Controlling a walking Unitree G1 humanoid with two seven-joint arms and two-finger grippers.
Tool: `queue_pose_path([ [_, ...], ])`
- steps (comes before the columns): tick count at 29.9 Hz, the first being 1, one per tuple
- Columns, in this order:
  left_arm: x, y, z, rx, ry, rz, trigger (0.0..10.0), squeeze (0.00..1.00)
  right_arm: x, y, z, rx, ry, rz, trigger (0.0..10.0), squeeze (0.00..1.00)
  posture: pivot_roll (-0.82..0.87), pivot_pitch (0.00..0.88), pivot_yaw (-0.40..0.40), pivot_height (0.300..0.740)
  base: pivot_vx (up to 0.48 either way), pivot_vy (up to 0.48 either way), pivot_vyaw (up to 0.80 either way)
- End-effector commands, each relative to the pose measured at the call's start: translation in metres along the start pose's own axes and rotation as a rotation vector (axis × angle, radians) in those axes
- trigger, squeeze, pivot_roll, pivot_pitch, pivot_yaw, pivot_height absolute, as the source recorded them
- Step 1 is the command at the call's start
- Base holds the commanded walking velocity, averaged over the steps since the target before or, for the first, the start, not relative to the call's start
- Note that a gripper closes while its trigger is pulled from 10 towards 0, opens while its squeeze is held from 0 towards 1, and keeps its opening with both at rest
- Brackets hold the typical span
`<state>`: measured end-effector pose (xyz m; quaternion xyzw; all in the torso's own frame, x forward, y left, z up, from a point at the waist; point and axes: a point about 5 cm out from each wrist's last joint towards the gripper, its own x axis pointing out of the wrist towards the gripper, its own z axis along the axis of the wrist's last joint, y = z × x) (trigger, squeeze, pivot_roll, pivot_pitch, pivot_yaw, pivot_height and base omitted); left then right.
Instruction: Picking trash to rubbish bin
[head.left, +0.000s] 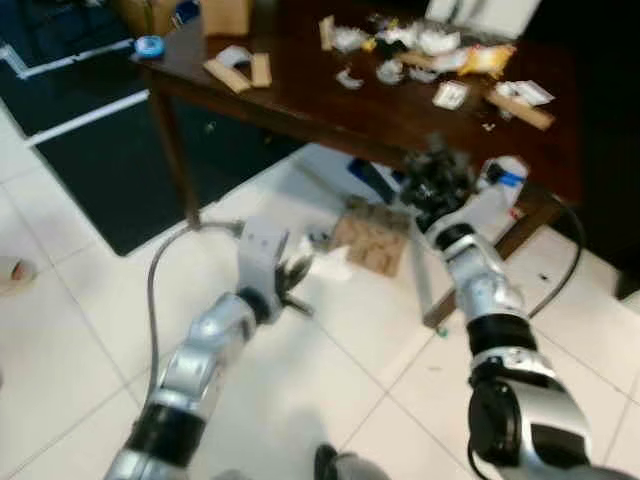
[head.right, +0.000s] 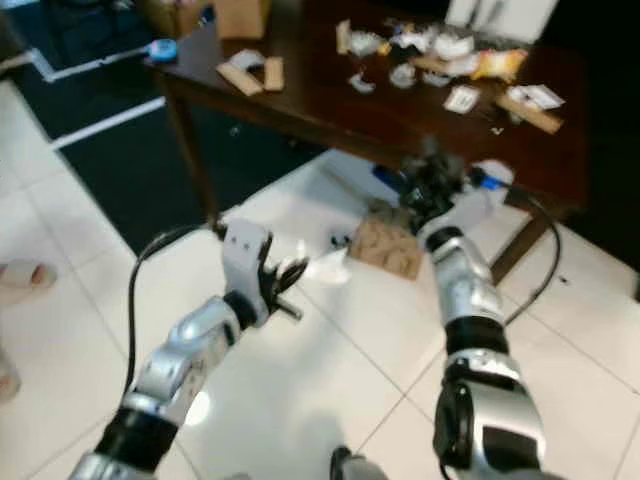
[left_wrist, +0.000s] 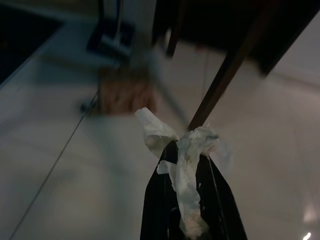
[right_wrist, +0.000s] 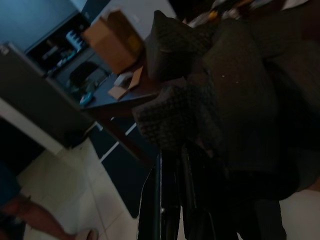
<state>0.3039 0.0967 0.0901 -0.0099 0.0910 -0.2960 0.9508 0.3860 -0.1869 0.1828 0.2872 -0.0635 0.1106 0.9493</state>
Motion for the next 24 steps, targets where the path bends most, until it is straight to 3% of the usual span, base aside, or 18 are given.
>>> queue_pose_path([
  [1,-0.006,0.005,-0.022,0.022,0.077,0.031,10.0,0.00,-0.002,-0.007,0.002,-0.019,-0.001,-0.034,10.0,0.00,0.09,0.108,-0.023,0.740,0.000,0.000,-0.80],
  [2,-0.006,0.005,-0.022,0.022,0.077,0.031,10.0,0.00,-0.002,-0.007,0.002,-0.019,-0.001,-0.034,10.0,0.00,0.09,0.108,-0.023,0.740,0.000,0.000,-0.80],
  [4,-0.015,0.014,-0.054,0.047,0.199,0.075,10.0,0.00,-0.003,-0.011,0.002,-0.029,0.006,-0.070,10.0,0.00,0.09,0.109,-0.024,0.740,0.000,0.000,-0.80],
  [5,-0.015,0.014,-0.054,0.047,0.199,0.075,10.0,0.00,-0.003,-0.011,0.002,-0.029,0.006,-0.070,10.0,0.00,0.09,0.109,-0.024,0.740,0.000,0.000,-0.80],
  [8,-0.048,0.032,-0.112,0.056,0.436,0.198,10.0,0.00,-0.003,-0.018,0.004,-0.044,0.003,-0.123,10.0,0.00,0.09,0.110,-0.023,0.740,0.000,0.000,-0.80],
  [10,-0.073,0.035,-0.142,0.051,0.573,0.264,10.0,0.00,-0.004,-0.021,0.005,-0.047,0.000,-0.151,10.0,0.00,0.09,0.110,-0.023,0.740,0.000,0.000,0.00],
  [12,-0.105,0.032,-0.173,-0.024,0.709,0.337,10.0,0.00,-0.005,-0.024,0.006,-0.048,-0.004,-0.173,10.0,0.00,0.09,0.106,-0.023,0.740,0.000,0.000,0.00],
  [14,-0.114,0.031,-0.181,-0.025,0.749,0.352,10.0,0.00,-0.005,-0.024,0.006,-0.046,-0.004,-0.175,10.0,0.00,0.09,0.106,-0.023,0.740,0.000,0.000,0.00],
  [15,-0.125,0.028,-0.190,-0.016,0.802,0.364,10.0,0.00,-0.005,-0.025,0.006,-0.045,-0.003,-0.178,10.0,0.00,0.09,0.106,-0.023,0.740,0.000,0.000,-0.80],
  [16,-0.125,0.028,-0.190,-0.016,0.802,0.364,10.0,0.00,-0.005,-0.025,0.006,-0.045,-0.003,-0.178,10.0,0.00,0.09,0.106,-0.023,0.740,0.000,0.000,-0.80],
  [19,-0.164,0.015,-0.217,-0.043,0.959,0.408,10.0,0.00,-0.005,-0.025,0.002,-0.050,0.011,-0.186,10.0,0.00,0.09,0.106,-0.024,0.740,0.000,0.000,-0.80],
  [20,-0.164,0.015,-0.217,-0.043,0.959,0.408,10.0,0.00,-0.005,-0.025,0.002,-0.050,0.011,-0.186,10.0,0.00,0.09,0.106,-0.024,0.740,0.000,0.000,-0.80],
  [22,-0.185,0.003,-0.230,-0.105,1.029,0.440,10.0,0.00,-0.005,-0.024,-0.002,-0.061,0.029,-0.188,10.0,0.00,0.09,0.106,-0.024,0.740,0.000,0.000,-0.40],
  [24,-0.191,-0.002,-0.234,-0.103,1.054,0.434,10.0,0.00,-0.005,-0.024,-0.005,-0.067,0.038,-0.190,10.0,0.00,0.09,0.106,-0.024,0.740,0.000,0.000,0.00],
])
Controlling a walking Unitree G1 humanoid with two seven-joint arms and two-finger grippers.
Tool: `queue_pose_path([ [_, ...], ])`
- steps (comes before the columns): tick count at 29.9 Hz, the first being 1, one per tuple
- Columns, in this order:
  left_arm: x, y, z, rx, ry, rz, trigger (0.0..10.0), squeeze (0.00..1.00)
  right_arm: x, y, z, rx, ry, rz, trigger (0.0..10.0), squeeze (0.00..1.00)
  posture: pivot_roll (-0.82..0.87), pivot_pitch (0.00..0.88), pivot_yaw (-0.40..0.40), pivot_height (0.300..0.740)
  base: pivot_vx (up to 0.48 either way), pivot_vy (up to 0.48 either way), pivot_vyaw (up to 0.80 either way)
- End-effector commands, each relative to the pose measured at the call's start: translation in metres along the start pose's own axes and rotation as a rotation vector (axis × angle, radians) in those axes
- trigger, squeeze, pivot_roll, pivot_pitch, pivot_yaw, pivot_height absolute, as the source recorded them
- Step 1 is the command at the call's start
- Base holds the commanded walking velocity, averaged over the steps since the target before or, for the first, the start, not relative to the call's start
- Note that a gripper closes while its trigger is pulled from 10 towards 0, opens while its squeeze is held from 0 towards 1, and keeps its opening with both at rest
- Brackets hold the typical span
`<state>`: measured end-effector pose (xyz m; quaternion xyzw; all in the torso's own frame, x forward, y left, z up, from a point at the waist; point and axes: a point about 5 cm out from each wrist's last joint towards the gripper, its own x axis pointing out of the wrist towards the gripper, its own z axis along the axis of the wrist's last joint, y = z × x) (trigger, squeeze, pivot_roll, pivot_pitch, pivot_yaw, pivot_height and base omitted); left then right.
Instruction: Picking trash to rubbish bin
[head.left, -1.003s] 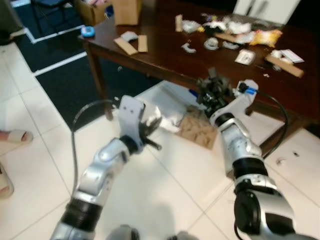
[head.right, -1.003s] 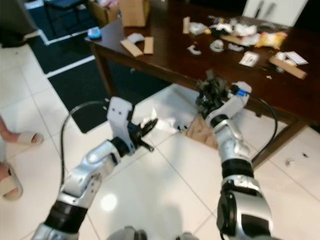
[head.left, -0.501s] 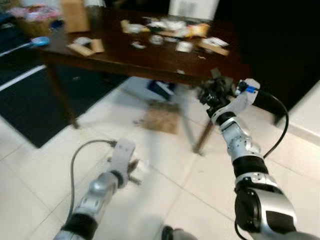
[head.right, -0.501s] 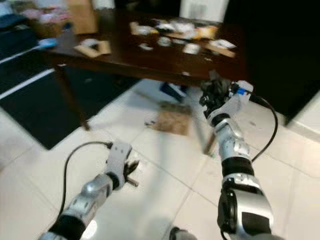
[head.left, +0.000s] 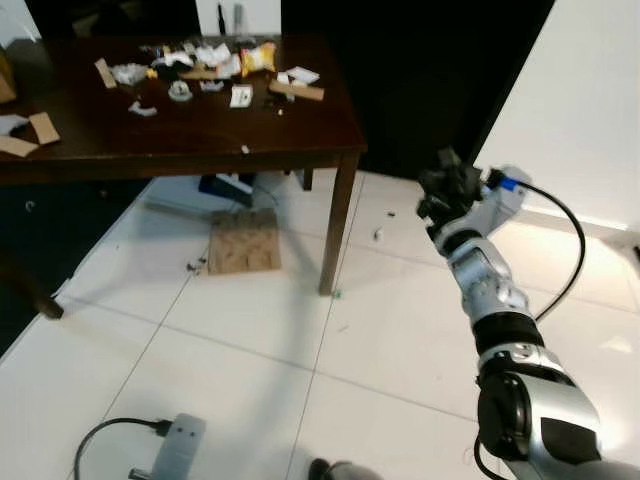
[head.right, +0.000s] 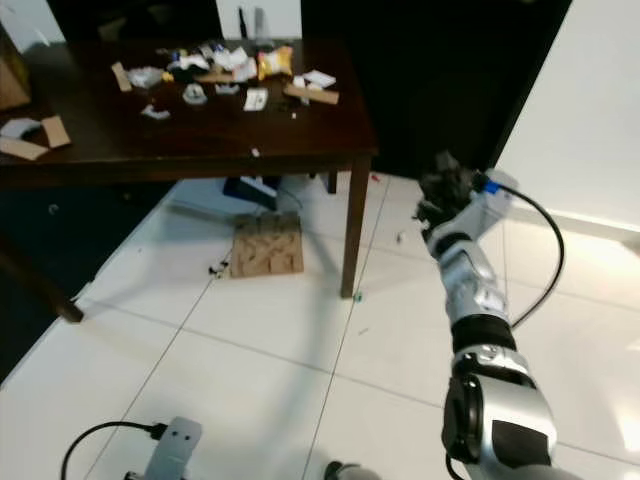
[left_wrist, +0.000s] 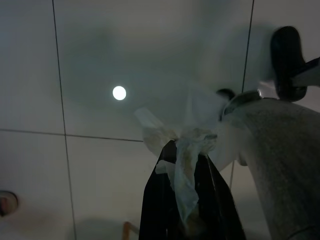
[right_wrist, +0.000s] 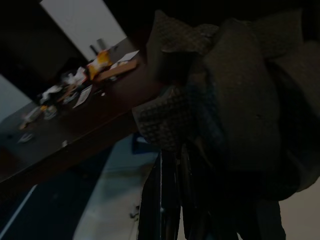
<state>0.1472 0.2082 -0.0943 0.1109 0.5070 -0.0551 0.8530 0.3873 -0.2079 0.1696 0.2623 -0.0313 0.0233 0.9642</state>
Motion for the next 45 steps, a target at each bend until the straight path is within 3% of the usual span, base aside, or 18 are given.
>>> queue_pose_path([
  [1,-0.008,-0.010,-0.046,0.012,0.156,-0.019,10.0,0.00,-0.001,0.000,-0.009,-0.022,0.034,-0.013,10.0,0.00,0.09,0.106,-0.024,0.740,0.000,0.000,0.00],
  [6,-0.007,-0.016,-0.046,0.016,0.150,-0.018,10.0,0.00,-0.005,-0.008,-0.029,-0.159,0.150,-0.078,10.0,0.00,0.09,0.107,-0.031,0.740,0.000,0.000,0.00],
  [10,-0.006,-0.015,-0.041,0.010,0.136,-0.010,10.0,0.00,-0.012,-0.010,-0.051,-0.281,0.278,-0.043,10.0,0.00,0.10,0.108,-0.036,0.740,0.000,0.000,0.00],
  [12,-0.004,-0.013,-0.032,0.023,0.112,-0.005,10.0,0.00,-0.041,-0.010,-0.109,-0.456,0.559,0.130,10.0,0.00,0.10,0.108,-0.036,0.740,0.000,0.000,-0.80],
  [14,-0.003,-0.013,-0.031,0.027,0.110,-0.005,10.0,0.00,-0.046,-0.010,-0.117,-0.475,0.600,0.154,10.0,0.00,0.09,0.111,-0.036,0.740,0.000,0.000,-0.80],
  [16,-0.003,-0.015,-0.029,0.055,0.107,-0.018,10.0,0.00,-0.072,-0.019,-0.150,-0.525,0.734,0.164,10.0,0.00,0.09,0.111,-0.036,0.740,0.000,0.000,-0.80],
  [18,-0.003,-0.016,-0.029,0.060,0.107,-0.020,10.0,0.00,-0.079,-0.021,-0.157,-0.541,0.769,0.164,10.0,0.00,0.09,0.111,-0.036,0.740,0.000,0.000,-0.80],
  [19,-0.002,-0.017,-0.028,0.067,0.105,-0.024,10.0,0.00,-0.097,-0.026,-0.176,-0.551,0.848,0.161,10.0,0.00,0.09,0.111,-0.036,0.740,0.000,0.000,-0.80],
  [20,-0.002,-0.017,-0.028,0.067,0.105,-0.024,10.0,0.00,-0.097,-0.026,-0.176,-0.551,0.848,0.161,10.0,0.00,0.09,0.111,-0.036,0.740,0.000,0.000,-0.80],
  [22,-0.002,-0.019,-0.026,0.077,0.102,-0.031,10.0,0.00,-0.123,-0.027,-0.199,-0.517,0.946,0.161,10.0,0.00,0.09,0.111,-0.035,0.740,0.000,0.000,-0.80],
  [23,-0.002,-0.019,-0.026,0.077,0.102,-0.031,10.0,0.00,-0.123,-0.027,-0.199,-0.517,0.946,0.161,10.0,0.00,0.09,0.111,-0.035,0.740,0.000,0.000,-0.80],
  [24,-0.002,-0.021,-0.026,0.097,0.102,-0.040,10.0,0.00,-0.147,-0.025,-0.220,-0.514,1.043,0.188,10.0,0.00,0.09,0.111,-0.035,0.740,0.000,0.000,-0.80],
  [26,-0.002,-0.022,-0.026,0.104,0.103,-0.043,10.0,0.00,-0.155,-0.023,-0.226,-0.512,1.074,0.202,10.0,0.00,0.09,0.110,-0.037,0.740,0.000,0.000,-0.80],
  [28,-0.002,-0.025,-0.027,0.127,0.105,-0.056,10.0,0.00,-0.186,-0.021,-0.246,-0.441,1.213,0.223,10.0,0.00,0.09,0.106,-0.040,0.740,0.000,0.000,-0.79],
  [29,-0.002,-0.027,-0.027,0.138,0.106,-0.064,10.0,0.00,-0.193,-0.021,-0.249,-0.379,1.242,0.217,10.0,0.00,0.09,0.106,-0.040,0.740,0.000,0.000,-0.76],
  [32,-0.001,-0.036,-0.027,0.171,0.105,-0.091,10.0,0.00,-0.183,-0.027,-0.240,-0.285,1.183,0.170,10.0,0.00,0.10,0.098,-0.048,0.740,0.000,0.000,-0.76],
  [35,-0.001,-0.043,-0.027,0.185,0.103,-0.110,10.0,0.00,-0.191,-0.033,-0.241,-0.245,1.211,0.146,10.0,0.00,0.12,0.097,-0.057,0.740,0.000,0.000,-0.77],
  [45,-0.003,-0.045,-0.036,0.176,0.125,-0.114,10.0,0.00,-0.193,-0.033,-0.242,-0.222,1.228,0.150,10.0,0.00,0.13,0.093,-0.067,0.740,0.000,0.000,-0.77],
])
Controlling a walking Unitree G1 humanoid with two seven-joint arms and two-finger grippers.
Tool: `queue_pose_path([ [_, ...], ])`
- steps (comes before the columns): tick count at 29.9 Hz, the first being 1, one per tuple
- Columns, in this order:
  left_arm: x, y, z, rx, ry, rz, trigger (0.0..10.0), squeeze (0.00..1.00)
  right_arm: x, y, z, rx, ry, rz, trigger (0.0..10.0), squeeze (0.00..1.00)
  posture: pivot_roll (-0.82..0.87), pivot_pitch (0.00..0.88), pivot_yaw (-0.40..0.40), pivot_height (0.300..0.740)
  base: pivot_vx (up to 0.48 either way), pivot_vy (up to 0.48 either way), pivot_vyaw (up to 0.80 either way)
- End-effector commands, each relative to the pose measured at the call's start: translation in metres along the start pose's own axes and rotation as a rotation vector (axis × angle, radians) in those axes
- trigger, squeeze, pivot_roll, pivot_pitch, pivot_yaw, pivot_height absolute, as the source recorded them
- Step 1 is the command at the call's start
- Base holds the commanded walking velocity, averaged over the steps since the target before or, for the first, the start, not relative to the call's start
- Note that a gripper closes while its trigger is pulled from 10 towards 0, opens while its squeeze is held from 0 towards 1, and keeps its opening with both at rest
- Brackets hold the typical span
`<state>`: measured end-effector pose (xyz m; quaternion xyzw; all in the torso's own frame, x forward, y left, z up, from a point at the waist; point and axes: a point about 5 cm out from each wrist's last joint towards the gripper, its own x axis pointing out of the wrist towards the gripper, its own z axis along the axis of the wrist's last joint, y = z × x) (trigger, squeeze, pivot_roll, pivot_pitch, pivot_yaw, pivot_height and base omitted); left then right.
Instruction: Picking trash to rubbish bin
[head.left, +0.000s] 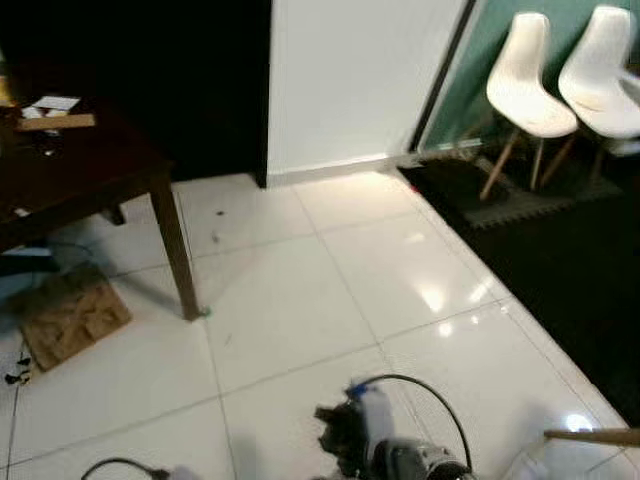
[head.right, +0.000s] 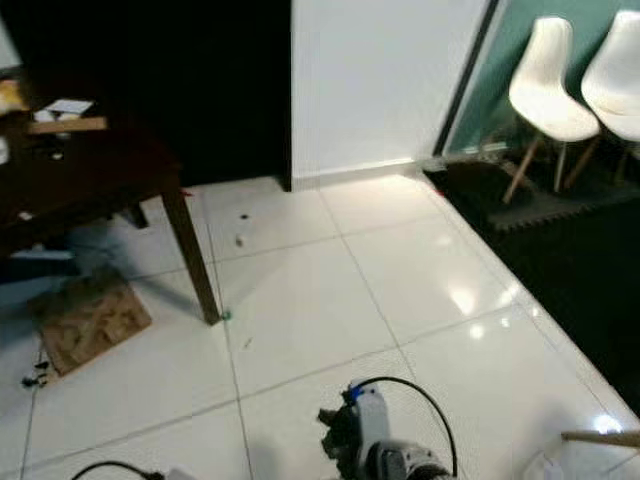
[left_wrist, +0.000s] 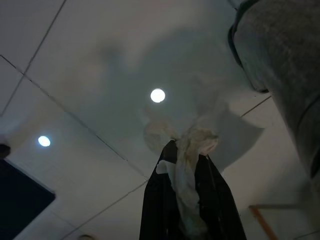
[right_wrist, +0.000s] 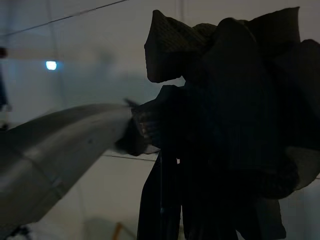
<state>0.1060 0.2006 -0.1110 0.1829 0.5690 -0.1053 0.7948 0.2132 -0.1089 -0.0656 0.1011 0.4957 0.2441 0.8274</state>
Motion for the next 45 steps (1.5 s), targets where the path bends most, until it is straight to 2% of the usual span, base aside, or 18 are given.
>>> queue_pose_path([
  [1,0.0013,-0.0259,0.0083,0.014,-0.037,-0.082,10.0,0.00,-0.0044,-0.0085,-0.0073,-0.004,0.033,-0.017,10.0,0.00,0.13,0.093,-0.067,0.740,0.000,0.000,-0.78],
  [11,0.0014,-0.0274,0.0084,-0.002,-0.032,-0.081,10.0,0.00,-0.0047,-0.0094,-0.0076,0.019,0.026,-0.023,10.0,0.00,0.12,0.107,-0.057,0.740,0.000,0.000,-0.78],
  [45,0.0013,-0.0240,0.0063,-0.008,-0.023,-0.075,10.0,0.00,-0.0037,-0.0060,-0.0038,-0.016,0.018,0.010,10.0,0.00,0.12,0.104,-0.048,0.740,0.000,0.000,-0.74],
])
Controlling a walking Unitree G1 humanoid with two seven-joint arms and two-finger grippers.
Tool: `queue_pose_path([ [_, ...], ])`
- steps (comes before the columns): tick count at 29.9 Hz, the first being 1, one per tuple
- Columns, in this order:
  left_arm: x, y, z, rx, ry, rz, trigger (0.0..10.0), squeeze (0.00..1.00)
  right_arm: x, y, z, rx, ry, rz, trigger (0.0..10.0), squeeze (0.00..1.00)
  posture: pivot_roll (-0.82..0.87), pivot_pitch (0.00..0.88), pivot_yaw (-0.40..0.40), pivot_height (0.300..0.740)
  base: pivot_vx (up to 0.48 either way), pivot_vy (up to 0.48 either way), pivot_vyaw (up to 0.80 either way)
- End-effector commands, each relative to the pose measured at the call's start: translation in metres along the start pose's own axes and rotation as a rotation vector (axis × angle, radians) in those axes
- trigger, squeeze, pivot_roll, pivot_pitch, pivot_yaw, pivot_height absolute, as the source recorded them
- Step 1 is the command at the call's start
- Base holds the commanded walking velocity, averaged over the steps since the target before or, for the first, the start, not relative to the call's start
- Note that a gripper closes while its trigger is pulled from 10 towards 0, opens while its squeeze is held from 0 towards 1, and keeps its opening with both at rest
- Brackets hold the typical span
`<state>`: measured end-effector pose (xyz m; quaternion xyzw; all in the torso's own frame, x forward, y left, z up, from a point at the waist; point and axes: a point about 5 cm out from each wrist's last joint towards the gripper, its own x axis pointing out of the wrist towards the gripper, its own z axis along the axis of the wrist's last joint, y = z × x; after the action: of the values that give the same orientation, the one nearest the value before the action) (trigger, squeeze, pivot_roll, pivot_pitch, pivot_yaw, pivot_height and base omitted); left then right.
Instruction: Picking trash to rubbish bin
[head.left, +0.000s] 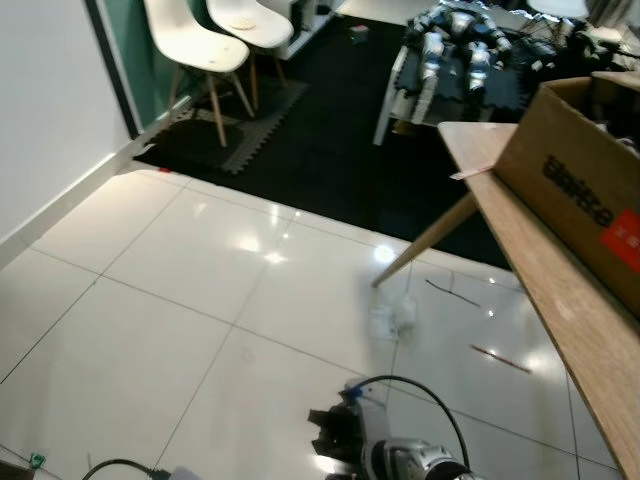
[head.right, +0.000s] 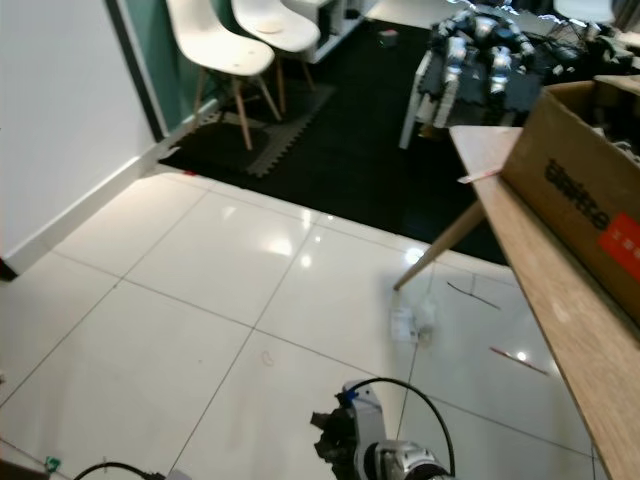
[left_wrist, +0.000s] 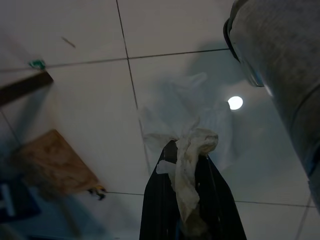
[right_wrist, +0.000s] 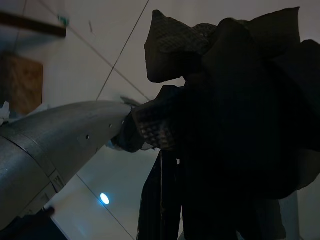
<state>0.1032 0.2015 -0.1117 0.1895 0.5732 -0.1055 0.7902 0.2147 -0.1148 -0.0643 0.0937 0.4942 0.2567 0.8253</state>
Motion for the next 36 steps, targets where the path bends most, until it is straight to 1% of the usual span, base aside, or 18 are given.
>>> queue_pose_path([
  [1,0.0013,-0.0232,0.0097,-0.019,-0.037,-0.079,10.0,0.00,-0.0003,-0.0008,-0.0051,0.009,0.012,-0.004,10.0,0.00,0.12,0.103,-0.047,0.740,0.000,0.000,-0.67],
  [11,0.0013,-0.0210,0.0091,-0.027,-0.034,-0.074,10.0,0.00,-0.0001,-0.0004,-0.0039,0.017,0.005,-0.002,10.0,0.00,0.12,0.099,-0.045,0.740,0.000,0.000,-0.67],
  [13,0.0015,-0.0205,0.0115,-0.025,-0.040,-0.074,10.0,0.00,0.0001,-0.0002,-0.0036,0.020,0.003,-0.003,10.0,0.00,0.12,0.100,-0.045,0.740,0.000,0.000,-0.67],
  [36,0.0017,-0.0230,0.0156,-0.032,-0.055,-0.081,10.0,0.00,-0.0011,-0.0025,-0.0041,0.023,0.003,-0.010,10.0,0.00,0.12,0.101,-0.054,0.740,0.000,0.000,-0.67],
])
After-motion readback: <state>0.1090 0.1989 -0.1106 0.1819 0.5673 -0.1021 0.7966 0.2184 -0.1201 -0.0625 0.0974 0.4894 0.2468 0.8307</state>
